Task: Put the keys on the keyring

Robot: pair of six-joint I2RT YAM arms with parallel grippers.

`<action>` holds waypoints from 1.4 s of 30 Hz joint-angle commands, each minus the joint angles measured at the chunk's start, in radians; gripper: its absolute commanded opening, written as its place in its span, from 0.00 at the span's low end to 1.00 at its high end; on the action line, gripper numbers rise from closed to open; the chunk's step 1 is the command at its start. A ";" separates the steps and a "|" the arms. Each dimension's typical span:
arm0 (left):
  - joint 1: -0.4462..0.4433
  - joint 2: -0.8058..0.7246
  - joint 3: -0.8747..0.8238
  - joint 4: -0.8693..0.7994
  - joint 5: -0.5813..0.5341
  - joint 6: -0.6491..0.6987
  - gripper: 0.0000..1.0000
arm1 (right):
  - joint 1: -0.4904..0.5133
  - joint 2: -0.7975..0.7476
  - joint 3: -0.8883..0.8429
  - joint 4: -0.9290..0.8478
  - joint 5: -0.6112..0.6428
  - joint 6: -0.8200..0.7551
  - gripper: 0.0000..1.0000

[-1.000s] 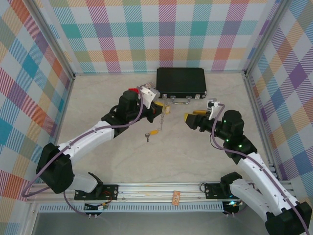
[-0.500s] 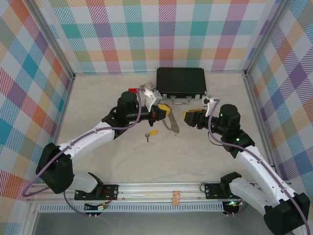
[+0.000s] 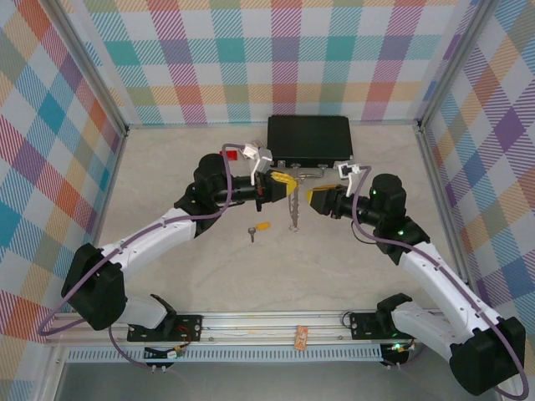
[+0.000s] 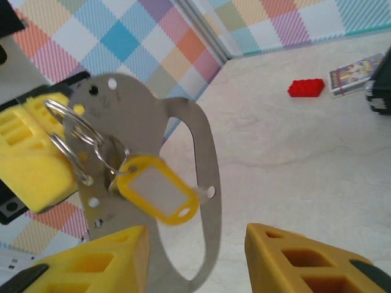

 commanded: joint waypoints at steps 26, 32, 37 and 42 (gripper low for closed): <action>-0.004 0.023 -0.003 0.248 0.043 -0.188 0.00 | 0.040 -0.099 0.032 -0.052 0.051 -0.041 0.39; -0.004 0.018 -0.026 0.256 0.021 -0.170 0.00 | 0.040 -0.099 0.074 -0.030 0.051 -0.068 0.36; -0.004 0.004 -0.045 0.240 -0.005 -0.143 0.00 | 0.040 -0.083 0.087 0.048 0.004 -0.092 0.36; -0.004 -0.008 -0.049 0.222 -0.001 -0.127 0.00 | 0.040 -0.019 0.146 0.052 -0.041 -0.090 0.29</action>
